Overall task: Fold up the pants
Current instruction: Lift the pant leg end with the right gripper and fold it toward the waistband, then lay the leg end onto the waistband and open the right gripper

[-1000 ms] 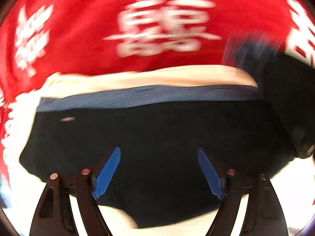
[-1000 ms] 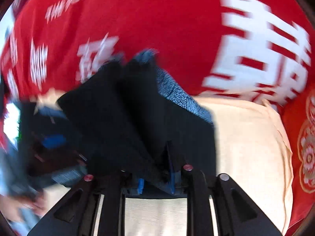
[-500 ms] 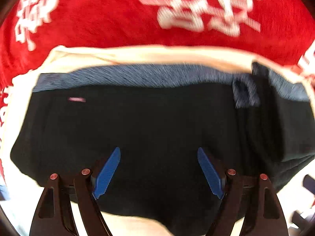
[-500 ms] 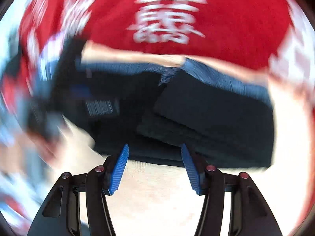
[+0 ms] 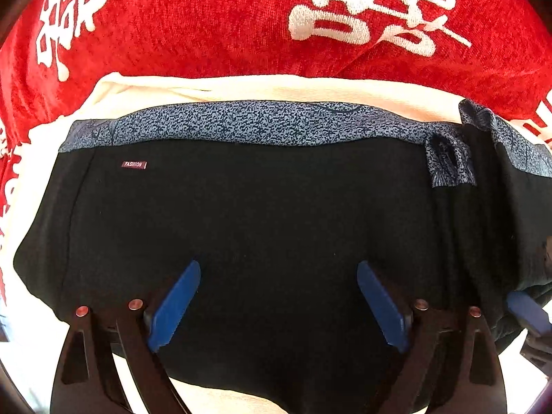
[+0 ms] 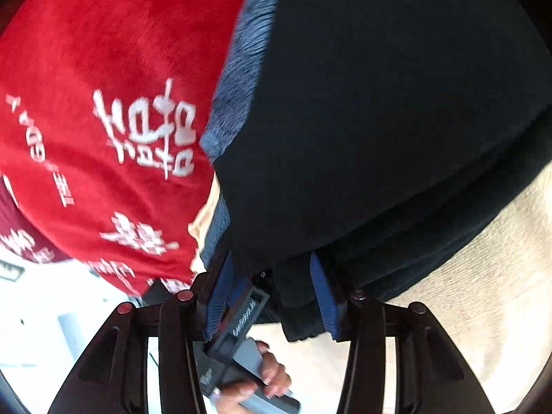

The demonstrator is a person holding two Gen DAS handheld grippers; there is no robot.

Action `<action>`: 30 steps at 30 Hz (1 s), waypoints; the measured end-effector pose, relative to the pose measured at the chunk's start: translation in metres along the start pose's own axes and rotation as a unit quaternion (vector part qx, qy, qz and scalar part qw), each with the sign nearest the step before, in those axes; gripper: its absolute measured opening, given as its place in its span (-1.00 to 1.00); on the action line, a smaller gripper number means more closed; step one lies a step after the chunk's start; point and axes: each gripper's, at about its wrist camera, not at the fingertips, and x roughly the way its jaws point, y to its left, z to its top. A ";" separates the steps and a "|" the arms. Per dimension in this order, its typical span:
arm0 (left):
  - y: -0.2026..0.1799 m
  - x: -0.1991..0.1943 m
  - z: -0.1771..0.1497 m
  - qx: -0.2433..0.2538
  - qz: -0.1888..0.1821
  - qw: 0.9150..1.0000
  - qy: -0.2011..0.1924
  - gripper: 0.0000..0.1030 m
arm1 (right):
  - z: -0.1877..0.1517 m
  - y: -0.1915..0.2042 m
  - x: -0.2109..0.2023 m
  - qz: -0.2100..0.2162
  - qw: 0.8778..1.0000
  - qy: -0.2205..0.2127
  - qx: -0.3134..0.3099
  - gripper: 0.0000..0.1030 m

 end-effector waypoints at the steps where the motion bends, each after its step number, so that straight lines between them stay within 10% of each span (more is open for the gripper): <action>1: 0.001 0.003 -0.001 0.001 0.001 1.000 -0.001 0.82 | 0.004 0.001 0.001 -0.001 1.000 -0.005 0.002 -0.44; 2: 0.000 0.002 -0.001 0.003 0.002 1.000 -0.001 0.82 | 0.007 0.001 -0.001 -0.006 1.000 -0.008 0.001 -0.90; 8: 0.004 0.006 0.003 0.003 -0.002 1.000 0.007 0.82 | -0.010 0.062 -0.023 -0.076 0.983 0.018 -0.166 -0.90; 13: 0.010 0.008 0.006 -0.005 -0.004 1.000 0.003 0.82 | -0.028 0.027 0.014 -0.161 0.970 0.060 -0.173 -0.90; 16: 0.018 0.001 0.011 0.003 -0.005 1.000 0.009 0.82 | -0.025 0.022 0.009 -0.138 0.978 0.056 -0.148 -0.88; 21: 0.025 -0.026 0.022 0.032 -0.007 0.999 -0.006 0.82 | -0.049 0.058 -0.013 -0.194 0.936 0.100 -0.277 0.03; 27: -0.002 -0.063 0.045 0.050 -0.042 0.997 -0.031 0.82 | 0.023 0.075 -0.103 -0.204 0.931 -0.027 -0.303 0.02; 28: -0.011 -0.067 0.048 0.051 -0.054 0.997 -0.033 0.82 | 0.040 0.075 -0.107 -0.212 0.933 -0.037 -0.290 -0.02; 30: -0.037 -0.070 0.055 0.055 -0.085 0.994 -0.030 0.82 | 0.086 0.065 -0.119 -0.224 0.940 -0.058 -0.252 -0.71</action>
